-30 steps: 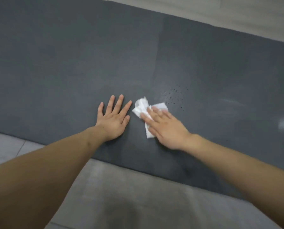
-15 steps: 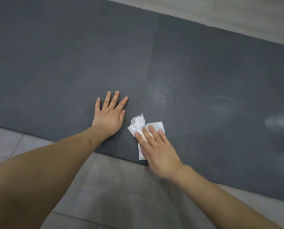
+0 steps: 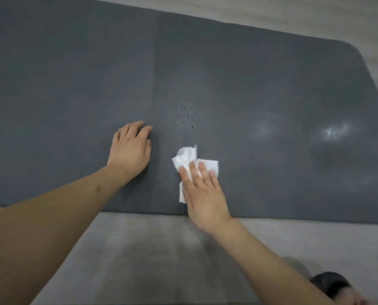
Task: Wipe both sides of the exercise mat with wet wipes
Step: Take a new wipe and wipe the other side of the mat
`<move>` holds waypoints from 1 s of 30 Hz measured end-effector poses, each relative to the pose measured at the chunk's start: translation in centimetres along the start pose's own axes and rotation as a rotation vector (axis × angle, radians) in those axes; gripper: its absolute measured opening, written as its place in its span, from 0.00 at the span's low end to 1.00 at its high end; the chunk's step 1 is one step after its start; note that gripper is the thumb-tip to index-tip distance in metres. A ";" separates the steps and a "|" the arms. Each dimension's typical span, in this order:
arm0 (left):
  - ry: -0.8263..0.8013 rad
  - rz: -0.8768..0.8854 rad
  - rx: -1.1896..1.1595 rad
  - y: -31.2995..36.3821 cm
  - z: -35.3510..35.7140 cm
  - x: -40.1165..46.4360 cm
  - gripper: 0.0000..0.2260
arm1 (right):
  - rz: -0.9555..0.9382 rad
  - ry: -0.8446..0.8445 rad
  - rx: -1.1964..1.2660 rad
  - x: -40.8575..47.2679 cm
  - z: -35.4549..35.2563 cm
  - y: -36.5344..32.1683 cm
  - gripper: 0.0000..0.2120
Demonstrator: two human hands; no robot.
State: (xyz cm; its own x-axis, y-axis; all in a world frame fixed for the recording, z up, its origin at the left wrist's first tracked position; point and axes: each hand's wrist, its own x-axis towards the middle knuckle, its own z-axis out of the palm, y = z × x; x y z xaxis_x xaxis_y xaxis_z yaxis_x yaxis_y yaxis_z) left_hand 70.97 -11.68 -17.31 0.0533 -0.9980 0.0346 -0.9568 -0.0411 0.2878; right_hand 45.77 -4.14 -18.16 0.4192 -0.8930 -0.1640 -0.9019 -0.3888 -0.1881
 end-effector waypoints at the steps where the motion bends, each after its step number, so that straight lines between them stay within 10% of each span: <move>1: -0.003 -0.024 -0.005 0.3 0.0 0.3 0.18 | -0.118 -0.021 -0.009 -0.4 0.2 -1.4 0.27; 10: -0.138 -0.055 0.039 -2.8 0.1 -1.5 0.20 | 0.034 -0.127 -0.022 20.1 -6.8 7.2 0.25; 18: -0.075 0.008 -0.002 -1.6 -0.6 -0.4 0.18 | -0.482 -0.164 -0.073 -3.4 -2.0 5.7 0.27; 22: -0.100 0.066 -0.012 0.2 -0.1 0.5 0.18 | -0.623 -0.237 -0.140 -1.3 -3.4 9.5 0.27; 30: -0.100 0.067 0.009 3.6 0.6 2.3 0.18 | -0.086 -0.138 -0.065 17.3 -8.0 15.6 0.26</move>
State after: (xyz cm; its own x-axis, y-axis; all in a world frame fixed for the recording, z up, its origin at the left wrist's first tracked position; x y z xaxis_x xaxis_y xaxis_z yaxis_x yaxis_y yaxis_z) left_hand 67.43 -14.12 -16.78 -0.0392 -0.9983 -0.0421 -0.9600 0.0259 0.2790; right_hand 38.10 -27.42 -16.22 0.5010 -0.8181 -0.2824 -0.8653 -0.4800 -0.1446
